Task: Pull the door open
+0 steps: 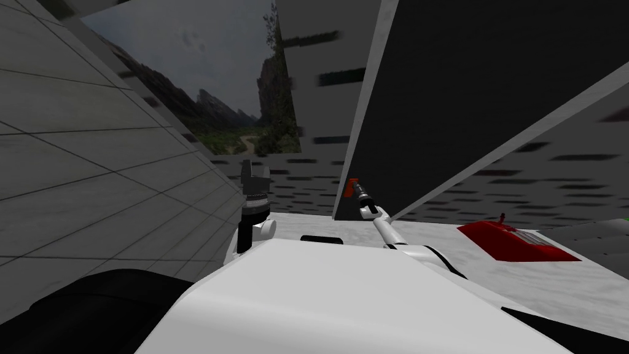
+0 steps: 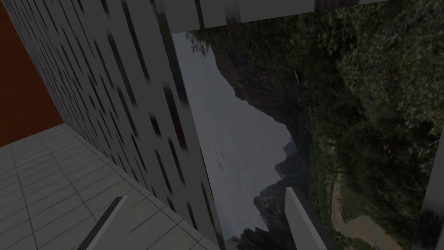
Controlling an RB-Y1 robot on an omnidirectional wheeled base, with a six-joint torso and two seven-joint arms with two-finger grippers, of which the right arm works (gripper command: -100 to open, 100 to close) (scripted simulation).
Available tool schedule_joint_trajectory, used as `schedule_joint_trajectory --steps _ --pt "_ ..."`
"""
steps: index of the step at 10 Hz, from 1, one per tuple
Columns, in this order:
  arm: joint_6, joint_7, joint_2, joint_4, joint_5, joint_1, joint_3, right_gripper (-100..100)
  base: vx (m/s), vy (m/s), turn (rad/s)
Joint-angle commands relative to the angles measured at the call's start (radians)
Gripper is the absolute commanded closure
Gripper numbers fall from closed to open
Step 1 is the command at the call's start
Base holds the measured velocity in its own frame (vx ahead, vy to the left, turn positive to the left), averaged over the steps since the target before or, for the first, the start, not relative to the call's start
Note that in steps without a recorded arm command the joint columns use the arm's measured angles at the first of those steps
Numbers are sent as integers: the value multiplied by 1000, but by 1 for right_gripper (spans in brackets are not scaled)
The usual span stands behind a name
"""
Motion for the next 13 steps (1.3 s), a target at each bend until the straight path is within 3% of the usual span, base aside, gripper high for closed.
schedule_joint_trajectory --steps 1,13 --pt "-3 -49 8 8 -21 -3 2 100 -42 -31 79" --pt "1 -338 13 18 -168 -11 -11 100 -54 -41 89"
